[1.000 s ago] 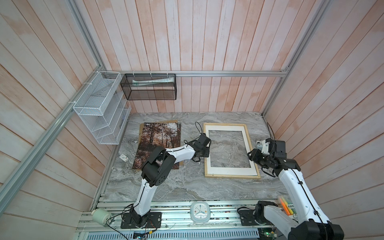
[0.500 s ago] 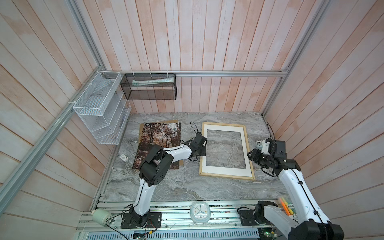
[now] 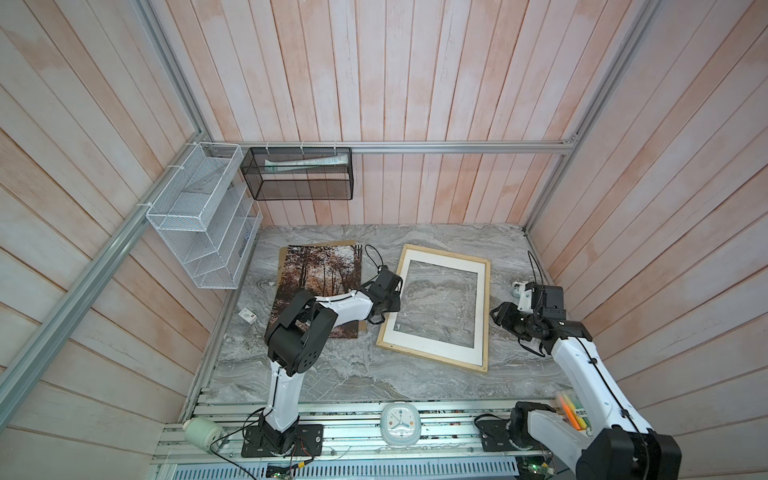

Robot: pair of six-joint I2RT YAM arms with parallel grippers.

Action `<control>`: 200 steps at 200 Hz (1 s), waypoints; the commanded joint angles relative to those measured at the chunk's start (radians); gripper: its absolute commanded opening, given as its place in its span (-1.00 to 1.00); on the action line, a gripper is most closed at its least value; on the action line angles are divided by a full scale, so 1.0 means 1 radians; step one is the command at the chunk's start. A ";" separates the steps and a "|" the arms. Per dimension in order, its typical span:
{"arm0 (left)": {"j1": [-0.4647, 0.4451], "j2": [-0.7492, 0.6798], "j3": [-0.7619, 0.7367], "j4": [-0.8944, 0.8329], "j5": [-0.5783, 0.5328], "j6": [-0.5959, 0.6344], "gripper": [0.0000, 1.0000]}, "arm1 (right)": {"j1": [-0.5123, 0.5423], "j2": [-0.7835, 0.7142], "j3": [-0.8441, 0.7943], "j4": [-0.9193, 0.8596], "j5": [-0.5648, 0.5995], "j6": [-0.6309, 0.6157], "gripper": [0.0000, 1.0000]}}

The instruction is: Put the photo into the frame

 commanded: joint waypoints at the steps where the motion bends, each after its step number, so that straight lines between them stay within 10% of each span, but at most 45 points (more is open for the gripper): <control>1: 0.014 -0.026 -0.035 -0.032 -0.039 -0.025 -0.50 | -0.007 0.059 -0.046 0.117 -0.012 0.040 -0.02; 200: 0.009 -0.106 -0.178 0.055 0.060 -0.082 -0.54 | 0.021 0.597 0.202 0.357 -0.236 -0.012 -0.33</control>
